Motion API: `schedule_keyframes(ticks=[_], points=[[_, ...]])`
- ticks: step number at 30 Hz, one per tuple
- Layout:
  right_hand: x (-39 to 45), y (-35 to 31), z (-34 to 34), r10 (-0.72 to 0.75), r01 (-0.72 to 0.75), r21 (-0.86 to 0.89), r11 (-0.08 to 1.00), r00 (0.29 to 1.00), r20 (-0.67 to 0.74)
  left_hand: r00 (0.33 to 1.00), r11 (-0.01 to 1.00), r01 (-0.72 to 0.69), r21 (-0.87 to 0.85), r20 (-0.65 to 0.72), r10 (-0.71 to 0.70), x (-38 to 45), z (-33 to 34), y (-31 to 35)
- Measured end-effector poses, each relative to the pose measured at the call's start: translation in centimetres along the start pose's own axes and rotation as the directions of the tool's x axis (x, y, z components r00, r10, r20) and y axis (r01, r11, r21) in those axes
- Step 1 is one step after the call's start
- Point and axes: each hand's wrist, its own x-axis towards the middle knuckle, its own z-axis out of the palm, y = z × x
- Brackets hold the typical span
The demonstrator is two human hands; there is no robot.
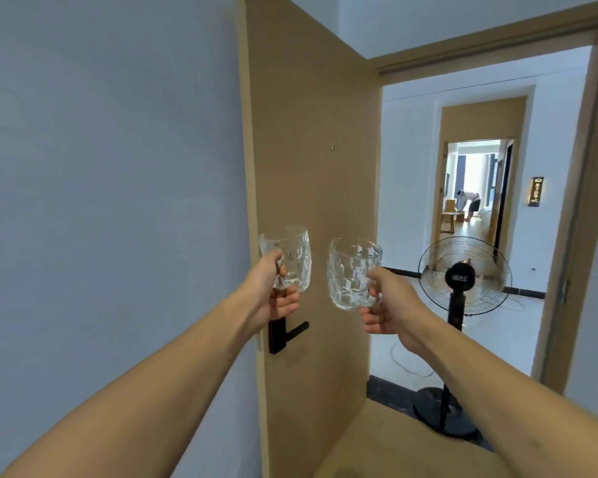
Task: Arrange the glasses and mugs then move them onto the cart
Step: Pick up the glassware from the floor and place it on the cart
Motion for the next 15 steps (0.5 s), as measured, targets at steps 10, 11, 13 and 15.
schedule_keyframes(ticks=[10,11,13,15], points=[[-5.1,-1.3,10.2,-0.019,0.017,0.007,1.0,0.941,0.337,0.924,0.995,-0.093,0.029,-0.371,0.097,-12.2,-11.2,1.7],[-5.9,-1.7,11.6,-0.024,0.02,0.016,1.0,0.927,0.374,0.909,0.994,-0.105,0.032,-0.402,0.109,-13.7,-12.3,2.0],[-7.9,-2.3,14.5,-0.028,0.021,0.021,1.0,0.895,0.445,0.876,0.991,-0.129,0.037,-0.464,0.132,-16.8,-14.9,2.7],[-10.2,-2.9,17.6,-0.033,0.024,0.024,0.999,0.862,0.506,0.84,0.988,-0.15,0.043,-0.521,0.15,-20.1,-17.7,3.3]])
